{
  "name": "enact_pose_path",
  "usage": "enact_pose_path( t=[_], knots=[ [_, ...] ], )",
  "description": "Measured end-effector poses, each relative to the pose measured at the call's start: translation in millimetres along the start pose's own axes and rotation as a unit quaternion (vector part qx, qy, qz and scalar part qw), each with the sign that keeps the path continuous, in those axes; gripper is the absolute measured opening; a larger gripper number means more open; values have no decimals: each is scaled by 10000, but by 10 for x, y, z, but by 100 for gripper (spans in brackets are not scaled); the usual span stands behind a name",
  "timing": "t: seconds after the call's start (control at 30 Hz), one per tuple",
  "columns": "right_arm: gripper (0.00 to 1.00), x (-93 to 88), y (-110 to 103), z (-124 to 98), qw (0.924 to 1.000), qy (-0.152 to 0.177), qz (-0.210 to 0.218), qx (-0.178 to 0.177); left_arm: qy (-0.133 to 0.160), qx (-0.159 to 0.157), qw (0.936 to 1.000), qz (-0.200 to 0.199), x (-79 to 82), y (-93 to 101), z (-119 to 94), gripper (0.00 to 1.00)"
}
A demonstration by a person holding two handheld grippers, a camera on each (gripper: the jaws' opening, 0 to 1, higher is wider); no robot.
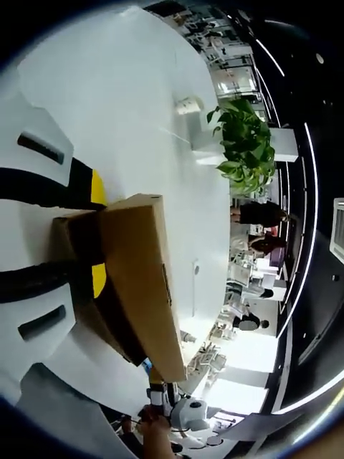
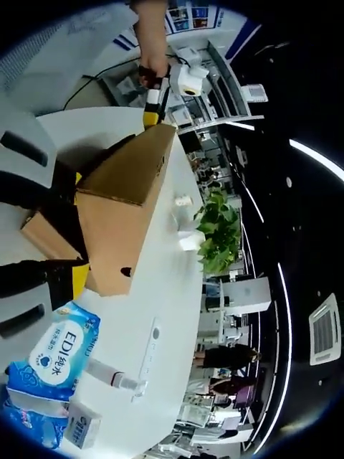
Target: Operate the shoe box by opening the lid, removing the specified soft item, and placing it in the target area until the item is outside and the box remains undamaged.
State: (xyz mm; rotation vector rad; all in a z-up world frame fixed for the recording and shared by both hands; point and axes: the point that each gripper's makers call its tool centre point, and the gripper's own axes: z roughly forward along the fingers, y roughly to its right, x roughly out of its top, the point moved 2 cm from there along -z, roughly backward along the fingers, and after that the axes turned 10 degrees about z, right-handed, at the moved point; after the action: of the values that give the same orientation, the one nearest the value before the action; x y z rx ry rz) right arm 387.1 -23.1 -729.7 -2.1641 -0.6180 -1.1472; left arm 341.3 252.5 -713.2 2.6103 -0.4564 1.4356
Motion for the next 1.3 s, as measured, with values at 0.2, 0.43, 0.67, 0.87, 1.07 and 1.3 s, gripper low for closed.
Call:
enact_pose_path(
  t=[0.2,0.43,0.67,0.87,1.07,1.3],
  knots=[
    [27,-23,-12,-3,9999,20,-96,46,-16,10,10000,1,-23,1,-2,29],
    [31,-92,-36,-12,9996,-46,-238,127,-61,-35,10000,69,-85,37,5,30],
    [34,-168,-91,-3,9988,-145,-413,205,-186,-58,9997,126,-163,67,22,31],
    [35,-220,-116,3,9981,-209,-544,215,-300,-51,9994,165,-229,81,30,31],
    [36,-264,-124,-1,9976,-271,-593,230,-379,-68,9991,194,-287,92,38,32],
    [36,-314,-133,6,9971,-332,-649,198,-454,-62,9986,282,-348,101,61,32]
  ],
)
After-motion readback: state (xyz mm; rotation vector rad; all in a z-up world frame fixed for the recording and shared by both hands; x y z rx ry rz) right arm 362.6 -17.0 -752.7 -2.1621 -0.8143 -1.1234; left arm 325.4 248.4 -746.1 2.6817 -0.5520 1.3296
